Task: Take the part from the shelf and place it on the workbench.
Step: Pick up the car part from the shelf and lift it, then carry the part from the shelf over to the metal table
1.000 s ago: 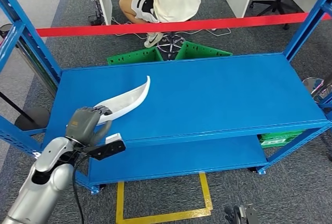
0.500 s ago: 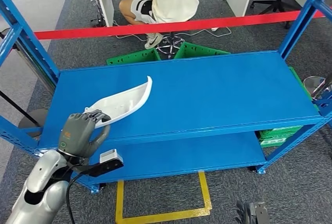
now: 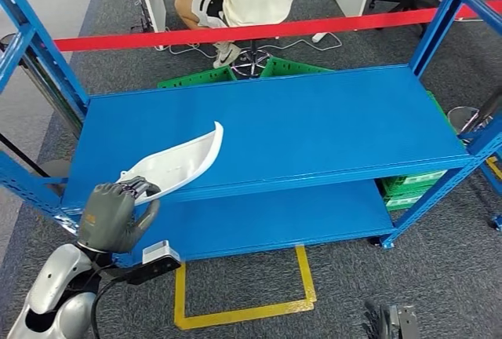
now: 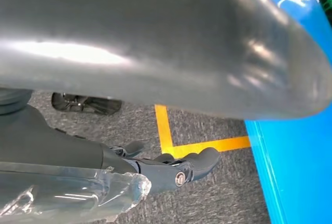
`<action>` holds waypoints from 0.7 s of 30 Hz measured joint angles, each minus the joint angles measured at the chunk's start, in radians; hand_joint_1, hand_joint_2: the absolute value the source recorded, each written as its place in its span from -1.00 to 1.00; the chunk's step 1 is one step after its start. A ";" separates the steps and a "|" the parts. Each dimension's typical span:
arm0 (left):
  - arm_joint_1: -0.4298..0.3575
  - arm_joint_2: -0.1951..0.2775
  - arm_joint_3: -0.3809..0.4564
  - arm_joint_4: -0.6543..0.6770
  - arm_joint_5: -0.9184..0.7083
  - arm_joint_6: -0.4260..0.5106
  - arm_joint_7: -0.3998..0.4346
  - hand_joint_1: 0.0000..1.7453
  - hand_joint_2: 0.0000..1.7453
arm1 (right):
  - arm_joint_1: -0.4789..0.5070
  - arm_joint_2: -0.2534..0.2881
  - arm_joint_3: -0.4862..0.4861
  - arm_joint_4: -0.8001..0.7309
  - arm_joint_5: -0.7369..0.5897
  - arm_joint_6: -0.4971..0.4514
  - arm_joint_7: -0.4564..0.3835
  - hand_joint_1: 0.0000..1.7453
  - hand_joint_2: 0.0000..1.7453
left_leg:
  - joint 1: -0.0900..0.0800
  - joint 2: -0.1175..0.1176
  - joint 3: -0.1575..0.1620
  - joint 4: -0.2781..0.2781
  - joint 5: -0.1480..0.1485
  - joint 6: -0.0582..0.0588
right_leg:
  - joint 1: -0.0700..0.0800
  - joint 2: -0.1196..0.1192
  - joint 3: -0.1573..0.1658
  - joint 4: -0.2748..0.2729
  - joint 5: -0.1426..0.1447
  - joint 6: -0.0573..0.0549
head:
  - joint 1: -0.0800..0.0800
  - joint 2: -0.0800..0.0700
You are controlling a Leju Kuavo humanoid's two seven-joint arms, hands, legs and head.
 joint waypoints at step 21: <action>0.033 -0.013 -0.011 -0.010 0.048 0.044 0.004 1.00 1.00 | -0.006 0.013 -0.095 -0.015 0.081 0.044 -0.024 -1.00 -1.00 | 0.004 0.013 -0.177 0.222 -0.070 -0.026 | 0.005 -0.002 0.080 -0.019 -0.073 -0.035 | -0.001 0.000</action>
